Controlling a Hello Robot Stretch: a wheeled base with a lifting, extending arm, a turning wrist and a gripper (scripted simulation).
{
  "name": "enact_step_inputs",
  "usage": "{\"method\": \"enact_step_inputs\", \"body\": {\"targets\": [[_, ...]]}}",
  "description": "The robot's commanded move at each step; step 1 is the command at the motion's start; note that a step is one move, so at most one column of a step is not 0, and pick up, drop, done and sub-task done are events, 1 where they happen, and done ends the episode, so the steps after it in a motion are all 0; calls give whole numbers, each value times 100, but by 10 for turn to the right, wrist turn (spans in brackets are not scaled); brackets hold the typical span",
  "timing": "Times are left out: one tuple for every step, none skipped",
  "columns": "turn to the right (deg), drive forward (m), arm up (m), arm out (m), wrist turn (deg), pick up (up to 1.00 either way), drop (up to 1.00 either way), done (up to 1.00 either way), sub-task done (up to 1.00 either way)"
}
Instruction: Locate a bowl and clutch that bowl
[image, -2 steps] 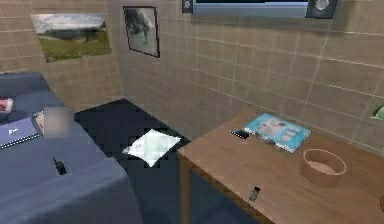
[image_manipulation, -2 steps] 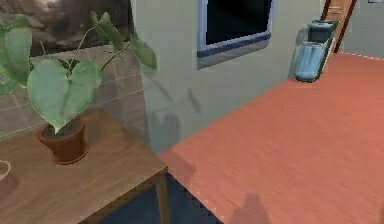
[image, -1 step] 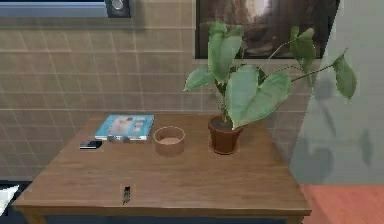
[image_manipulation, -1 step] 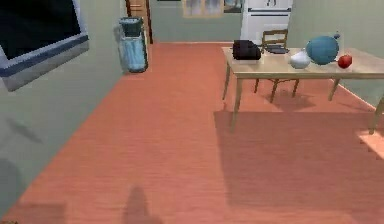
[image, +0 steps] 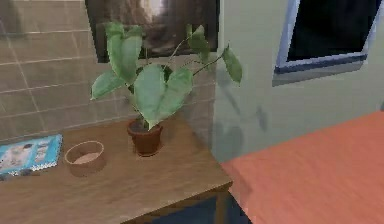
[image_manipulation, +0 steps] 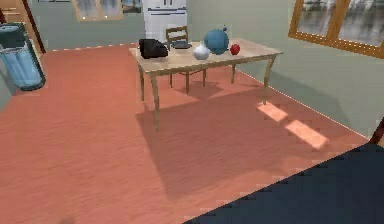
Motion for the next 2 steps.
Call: {"method": "enact_step_inputs", "body": {"targets": [[0,35,0,0,0,0,0,0,0],[-450,0,0,0,0,0,0,0,0]]}}
